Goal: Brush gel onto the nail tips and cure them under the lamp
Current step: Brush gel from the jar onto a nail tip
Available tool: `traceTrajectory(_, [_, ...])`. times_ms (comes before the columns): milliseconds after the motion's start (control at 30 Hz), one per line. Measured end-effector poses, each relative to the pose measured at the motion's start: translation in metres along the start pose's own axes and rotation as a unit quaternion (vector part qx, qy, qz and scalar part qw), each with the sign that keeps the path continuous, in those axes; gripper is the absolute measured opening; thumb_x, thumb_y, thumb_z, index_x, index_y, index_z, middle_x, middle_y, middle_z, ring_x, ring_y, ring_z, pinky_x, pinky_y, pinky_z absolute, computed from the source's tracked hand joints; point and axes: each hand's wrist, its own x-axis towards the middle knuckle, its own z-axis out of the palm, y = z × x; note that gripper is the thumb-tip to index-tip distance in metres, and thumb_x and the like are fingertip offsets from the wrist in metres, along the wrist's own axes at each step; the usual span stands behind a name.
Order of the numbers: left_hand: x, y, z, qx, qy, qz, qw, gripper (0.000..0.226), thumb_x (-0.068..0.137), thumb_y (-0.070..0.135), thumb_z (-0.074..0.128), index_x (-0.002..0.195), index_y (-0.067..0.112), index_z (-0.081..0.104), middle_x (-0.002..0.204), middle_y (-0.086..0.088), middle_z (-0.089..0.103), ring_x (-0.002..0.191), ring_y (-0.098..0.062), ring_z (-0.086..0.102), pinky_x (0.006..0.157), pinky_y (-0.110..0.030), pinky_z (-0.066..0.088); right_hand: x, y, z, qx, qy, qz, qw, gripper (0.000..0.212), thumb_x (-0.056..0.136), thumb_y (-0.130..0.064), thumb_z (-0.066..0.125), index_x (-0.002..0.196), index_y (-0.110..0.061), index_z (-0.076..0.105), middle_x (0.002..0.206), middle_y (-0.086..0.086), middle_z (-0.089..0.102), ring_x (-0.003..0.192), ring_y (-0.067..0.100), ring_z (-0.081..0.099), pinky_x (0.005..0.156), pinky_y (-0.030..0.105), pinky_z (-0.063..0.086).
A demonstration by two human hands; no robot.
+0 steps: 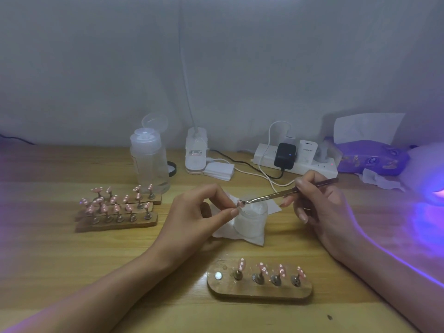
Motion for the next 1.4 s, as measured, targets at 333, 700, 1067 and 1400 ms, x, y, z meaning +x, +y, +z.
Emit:
traceTrajectory(333, [0.0009, 0.0006, 0.0, -0.01, -0.002, -0.028, 1.0, 0.012, 0.081, 0.019, 0.081, 0.075, 0.023, 0.071, 0.077, 0.008, 0.072, 0.054, 0.004, 0.053, 0.051, -0.01, 0.038, -0.0004, 0.0004, -0.0017, -0.001, 0.021, -0.014, 1.0, 0.026, 0.091, -0.028, 0.061, 0.066, -0.028, 0.054, 0.069, 0.014, 0.07, 0.038, 0.009, 0.041, 0.038, 0.013, 0.03])
traceTrajectory(700, [0.0017, -0.0021, 0.0004, -0.035, -0.005, -0.045, 0.998, 0.011, 0.078, 0.025, 0.082, 0.073, 0.024, 0.072, 0.075, 0.01, 0.071, 0.052, 0.001, 0.05, 0.05, -0.012, 0.039, -0.0011, -0.0023, -0.0001, 0.008, -0.002, -0.034, 0.999, 0.023, 0.088, -0.035, 0.063, 0.067, -0.029, 0.055, 0.07, 0.013, 0.071, 0.04, 0.011, 0.045, 0.038, 0.016, 0.029])
traceTrajectory(1067, [0.002, -0.0039, -0.0006, -0.038, -0.005, -0.043, 0.998, 0.016, 0.071, 0.042, 0.078, 0.076, 0.027, 0.072, 0.077, 0.009, 0.071, 0.053, -0.001, 0.051, 0.051, -0.014, 0.04, -0.0025, -0.0025, 0.0018, -0.007, -0.02, -0.035, 0.999, 0.022, 0.087, -0.038, 0.065, 0.069, -0.028, 0.055, 0.074, 0.016, 0.072, 0.041, 0.012, 0.046, 0.043, 0.02, 0.029])
traceTrajectory(1400, [0.002, -0.0027, -0.0003, -0.038, -0.007, -0.043, 0.998, 0.013, 0.072, 0.04, 0.078, 0.075, 0.029, 0.072, 0.076, 0.01, 0.071, 0.052, 0.0, 0.05, 0.05, -0.012, 0.039, -0.0002, -0.0001, 0.0004, -0.01, -0.018, -0.032, 0.999, 0.022, 0.087, -0.036, 0.064, 0.069, -0.026, 0.056, 0.073, 0.017, 0.072, 0.04, 0.011, 0.041, 0.042, 0.019, 0.034])
